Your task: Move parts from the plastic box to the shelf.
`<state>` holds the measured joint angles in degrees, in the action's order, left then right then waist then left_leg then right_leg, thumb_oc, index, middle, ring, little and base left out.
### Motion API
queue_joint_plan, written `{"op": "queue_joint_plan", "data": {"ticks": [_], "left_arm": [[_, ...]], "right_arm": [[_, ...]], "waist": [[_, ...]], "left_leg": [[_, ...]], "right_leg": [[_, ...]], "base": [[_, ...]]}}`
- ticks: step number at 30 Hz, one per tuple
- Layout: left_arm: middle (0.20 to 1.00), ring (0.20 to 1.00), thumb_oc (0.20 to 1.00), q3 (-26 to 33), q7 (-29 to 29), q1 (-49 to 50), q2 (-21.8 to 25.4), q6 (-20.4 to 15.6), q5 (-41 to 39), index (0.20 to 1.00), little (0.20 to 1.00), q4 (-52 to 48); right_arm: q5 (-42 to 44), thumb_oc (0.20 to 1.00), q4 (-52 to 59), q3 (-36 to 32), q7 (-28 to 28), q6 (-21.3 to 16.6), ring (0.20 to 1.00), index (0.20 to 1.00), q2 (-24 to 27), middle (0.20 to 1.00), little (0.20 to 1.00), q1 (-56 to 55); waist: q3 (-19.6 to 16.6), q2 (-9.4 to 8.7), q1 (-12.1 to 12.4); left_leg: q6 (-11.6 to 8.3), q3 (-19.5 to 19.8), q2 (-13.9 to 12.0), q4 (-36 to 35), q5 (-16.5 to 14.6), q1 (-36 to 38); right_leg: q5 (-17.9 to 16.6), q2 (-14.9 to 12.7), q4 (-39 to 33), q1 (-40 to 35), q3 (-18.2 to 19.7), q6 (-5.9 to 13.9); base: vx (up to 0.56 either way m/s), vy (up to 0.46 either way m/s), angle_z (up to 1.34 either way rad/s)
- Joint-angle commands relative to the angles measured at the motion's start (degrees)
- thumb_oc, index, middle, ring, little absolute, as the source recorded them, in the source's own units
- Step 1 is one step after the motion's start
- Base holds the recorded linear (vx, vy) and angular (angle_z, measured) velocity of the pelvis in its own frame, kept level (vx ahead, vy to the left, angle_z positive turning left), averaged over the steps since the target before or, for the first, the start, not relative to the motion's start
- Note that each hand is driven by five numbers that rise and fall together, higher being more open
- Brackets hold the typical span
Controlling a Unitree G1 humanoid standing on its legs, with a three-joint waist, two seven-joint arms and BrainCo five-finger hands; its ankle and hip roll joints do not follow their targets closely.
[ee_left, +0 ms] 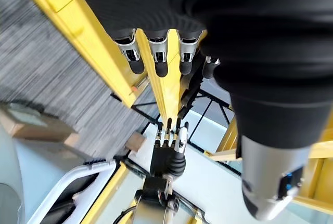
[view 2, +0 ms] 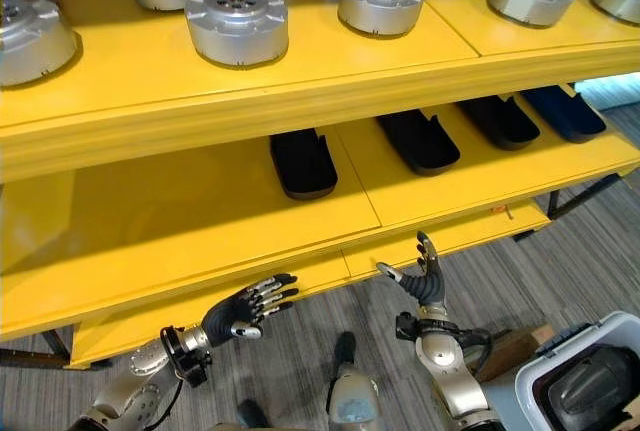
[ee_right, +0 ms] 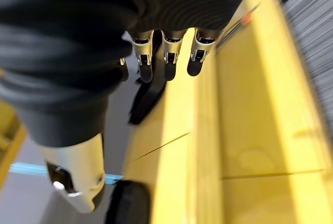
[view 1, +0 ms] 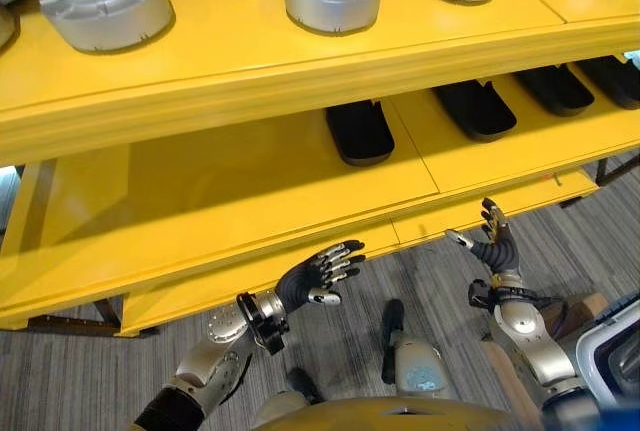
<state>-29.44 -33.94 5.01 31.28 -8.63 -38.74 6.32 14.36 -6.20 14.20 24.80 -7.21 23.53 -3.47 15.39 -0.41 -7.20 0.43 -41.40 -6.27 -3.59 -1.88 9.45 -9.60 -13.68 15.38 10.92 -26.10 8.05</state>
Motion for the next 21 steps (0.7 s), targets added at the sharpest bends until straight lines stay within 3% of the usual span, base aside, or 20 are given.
{"op": "queue_joint_plan", "data": {"ticks": [1, 3, 6, 7, 8, 10, 12, 21], "left_arm": [[1.0, 1.0, 1.0, 1.86, -2.24, -0.92, -0.7, -2.88, -1.16, 1.0, 1.0, -2.04], [1.0, 1.0, 1.0, 1.98, -2.66, -0.73, -0.73, -3.65, -2.8, 1.0, 1.0, -0.71], [1.0, 1.0, 1.0, 3.0, -2.67, 0.45, -1.12, -3.22, -3.79, 1.0, 1.0, -0.42], [1.0, 1.0, 1.0, 3.68, -2.12, 1.13, -1.4, -2.99, -4.23, 1.0, 1.0, -0.61], [1.0, 1.0, 1.0, 4.62, -1.11, 1.84, -1.45, -3.0, -4.67, 1.0, 1.0, -0.77], [1.0, 1.0, 1.0, 5.69, 0.55, 2.76, -2.42, -4.06, -5.01, 1.0, 1.0, -0.24], [1.0, 1.0, 1.0, 6.8, 1.94, 2.87, -3.14, -5.27, -5.34, 1.0, 1.0, 0.48], [1.0, 1.0, 1.0, 14.48, 2.93, 4.82, -8.16, -5.79, -10.96, 1.0, 1.0, 1.86]], "right_arm": [[0.49, 1.0, 2.12, -1.67, 0.02, -4.43, 1.0, 1.0, 2.56, 1.0, 1.0, 3.57], [0.72, 1.0, 1.53, -2.0, -1.14, -5.11, 1.0, 1.0, 3.22, 1.0, 1.0, 4.52], [0.18, 1.0, 1.53, -1.63, -2.01, -4.31, 1.0, 1.0, 3.38, 1.0, 1.0, 5.95], [-0.75, 1.0, 2.01, -1.27, -1.96, -3.81, 1.0, 1.0, 3.62, 1.0, 1.0, 6.93], [-2.55, 1.0, 2.94, -0.82, -2.33, -3.73, 1.0, 1.0, 4.28, 1.0, 1.0, 7.61], [-4.93, 1.0, 5.44, -0.14, -2.26, -2.56, 1.0, 1.0, 5.73, 1.0, 1.0, 8.09], [-5.93, 1.0, 6.83, 0.07, -0.75, -1.41, 1.0, 1.0, 7.04, 1.0, 1.0, 8.02], [-7.81, 1.0, 1.1, -7.54, 8.45, -1.48, 1.0, 1.0, 6.36, 1.0, 1.0, 2.69]], "waist": [[1.43, 0.98, -0.83], [0.79, 0.93, -0.17], [-0.53, 0.42, 0.89], [-1.27, 0.05, 1.42], [-1.64, -0.7, 2.51], [-1.47, -1.46, 3.65], [-1.13, -1.82, 3.3], [-0.13, -2.86, 0.17]], "left_leg": [[1.4, 6.24, -0.3, 2.22, 2.37, -3.86], [2.29, 5.16, -0.61, 4.05, 1.62, -5.76], [3.33, 3.67, -0.66, 5.58, 0.91, -7.47], [3.2, 2.51, -1.25, 6.37, 1.38, -8.5], [1.68, 0.42, -3.73, 9.06, 2.44, -10.26], [-0.96, -1.31, -7.82, 11.77, 4.5, -11.92], [-2.8, -1.76, -9.85, 11.85, 6.06, -11.92], [-5.99, -1.64, -11.46, 10.06, 8.85, -10.04]], "right_leg": [[7.34, -1.85, 6.26, -5.92, 7.16, 1.96], [9.79, -2.15, 10.0, -7.08, 7.33, 0.67], [12.32, -1.76, 10.58, -10.28, 6.85, 0.34], [15.25, -0.33, 7.86, -13.08, 5.94, -0.15], [17.88, 1.58, 1.09, -17.66, 3.02, -1.34], [16.06, 2.45, -6.12, -20.67, 0.44, -1.52], [14.05, 3.12, -9.29, -20.38, 0.3, -1.29], [10.84, 6.77, -12.54, -16.18, 1.83, -3.2]], "base": [[-0.18, 0.086, -0.16], [-0.1, -0.021, -0.09], [-0.04, -0.11, -1.18], [-0.05, -0.374, -1.37], [-0.06, -0.466, -0.85], [-0.09, -0.496, -2.19], [-0.11, -0.434, -1.79], [-0.08, -0.379, -0.41]]}}
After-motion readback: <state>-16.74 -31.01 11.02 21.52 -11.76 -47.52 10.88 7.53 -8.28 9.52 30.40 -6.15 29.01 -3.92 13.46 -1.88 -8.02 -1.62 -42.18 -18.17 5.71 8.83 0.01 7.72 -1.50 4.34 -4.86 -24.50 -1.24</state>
